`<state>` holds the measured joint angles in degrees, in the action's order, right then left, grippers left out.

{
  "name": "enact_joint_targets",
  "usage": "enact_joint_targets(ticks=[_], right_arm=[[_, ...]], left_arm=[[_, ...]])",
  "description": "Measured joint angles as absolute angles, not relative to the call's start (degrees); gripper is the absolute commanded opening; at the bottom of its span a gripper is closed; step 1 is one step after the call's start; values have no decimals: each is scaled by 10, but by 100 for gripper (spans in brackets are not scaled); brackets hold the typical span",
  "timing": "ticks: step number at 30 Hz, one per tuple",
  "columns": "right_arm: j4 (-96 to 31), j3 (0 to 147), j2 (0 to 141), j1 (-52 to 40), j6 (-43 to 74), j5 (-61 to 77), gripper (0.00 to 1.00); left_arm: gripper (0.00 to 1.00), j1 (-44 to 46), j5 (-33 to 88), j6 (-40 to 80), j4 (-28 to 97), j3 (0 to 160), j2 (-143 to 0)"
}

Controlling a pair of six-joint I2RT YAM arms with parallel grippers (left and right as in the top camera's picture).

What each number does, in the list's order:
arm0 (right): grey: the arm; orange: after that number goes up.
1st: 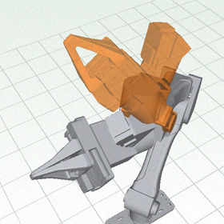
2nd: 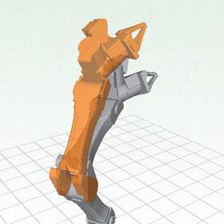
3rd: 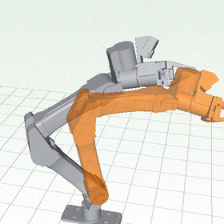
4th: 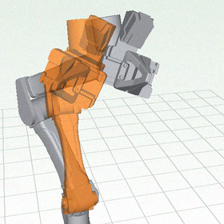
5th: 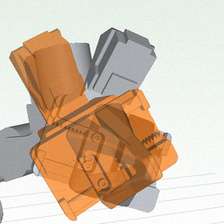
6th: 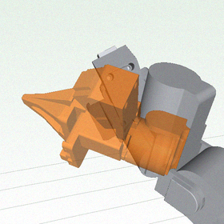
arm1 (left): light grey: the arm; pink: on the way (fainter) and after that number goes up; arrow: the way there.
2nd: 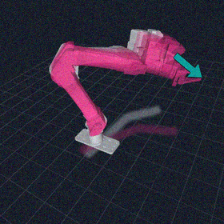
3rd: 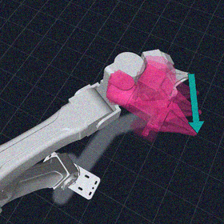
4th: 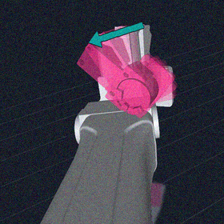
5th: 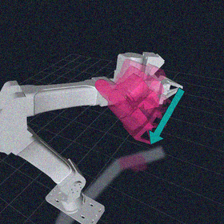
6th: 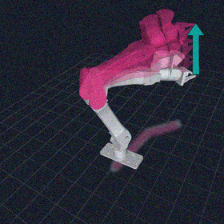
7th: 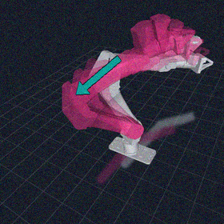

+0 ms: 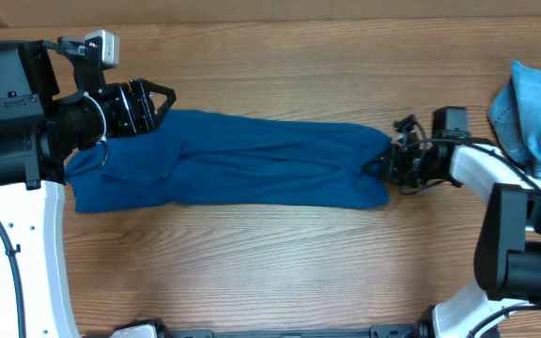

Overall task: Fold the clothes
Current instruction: 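Lift the shirt's right end and fold it leftward with the right gripper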

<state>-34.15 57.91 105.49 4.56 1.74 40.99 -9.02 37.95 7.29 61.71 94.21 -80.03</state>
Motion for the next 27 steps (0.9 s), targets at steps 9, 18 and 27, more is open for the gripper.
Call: enact_joint_targets(ticks=[9,18,27], right_arm=[[-418,632,1054,-11,51,343,4],[-533,739,1016,2,58,277,4],[-644,857,1006,2,41,248,4]], left_arm=[[67,-90,380,72,606,942,-800],[67,-90,380,70,604,942,-795],[67,-90,380,70,607,942,-794]])
